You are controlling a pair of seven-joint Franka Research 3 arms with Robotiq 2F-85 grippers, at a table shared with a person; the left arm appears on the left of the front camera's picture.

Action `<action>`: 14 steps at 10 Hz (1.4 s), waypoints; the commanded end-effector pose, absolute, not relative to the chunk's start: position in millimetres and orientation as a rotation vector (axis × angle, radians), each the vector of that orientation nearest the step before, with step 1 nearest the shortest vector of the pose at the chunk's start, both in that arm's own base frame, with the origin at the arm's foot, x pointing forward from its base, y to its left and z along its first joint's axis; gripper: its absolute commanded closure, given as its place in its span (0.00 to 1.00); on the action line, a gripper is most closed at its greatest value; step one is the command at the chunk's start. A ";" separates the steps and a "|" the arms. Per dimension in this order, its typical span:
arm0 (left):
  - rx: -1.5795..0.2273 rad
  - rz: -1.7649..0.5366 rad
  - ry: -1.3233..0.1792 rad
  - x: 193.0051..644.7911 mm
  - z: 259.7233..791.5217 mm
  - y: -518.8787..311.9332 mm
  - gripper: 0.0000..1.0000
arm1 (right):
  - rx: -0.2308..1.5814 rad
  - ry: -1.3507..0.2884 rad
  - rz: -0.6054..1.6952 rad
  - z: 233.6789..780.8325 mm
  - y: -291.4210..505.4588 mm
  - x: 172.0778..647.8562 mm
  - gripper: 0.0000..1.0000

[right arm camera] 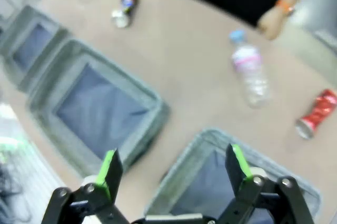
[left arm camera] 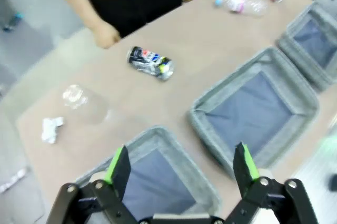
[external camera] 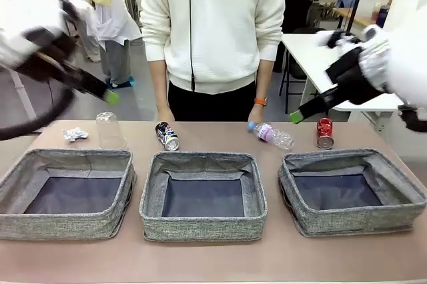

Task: Sort the waste into the appropriate baskets.
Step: Pick up the waste item pointed out by the person.

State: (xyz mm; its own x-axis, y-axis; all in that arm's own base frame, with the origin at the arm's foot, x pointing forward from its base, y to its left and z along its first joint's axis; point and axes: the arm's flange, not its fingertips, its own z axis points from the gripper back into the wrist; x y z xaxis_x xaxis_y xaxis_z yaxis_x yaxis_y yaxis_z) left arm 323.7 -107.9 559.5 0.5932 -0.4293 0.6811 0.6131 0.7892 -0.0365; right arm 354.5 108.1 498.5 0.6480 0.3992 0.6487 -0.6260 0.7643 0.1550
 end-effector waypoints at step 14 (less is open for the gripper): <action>-1.067 0.167 -0.544 274.8 404.4 219.0 0.00 | 1.416 -0.782 -0.144 436.6 -194.4 287.6 0.00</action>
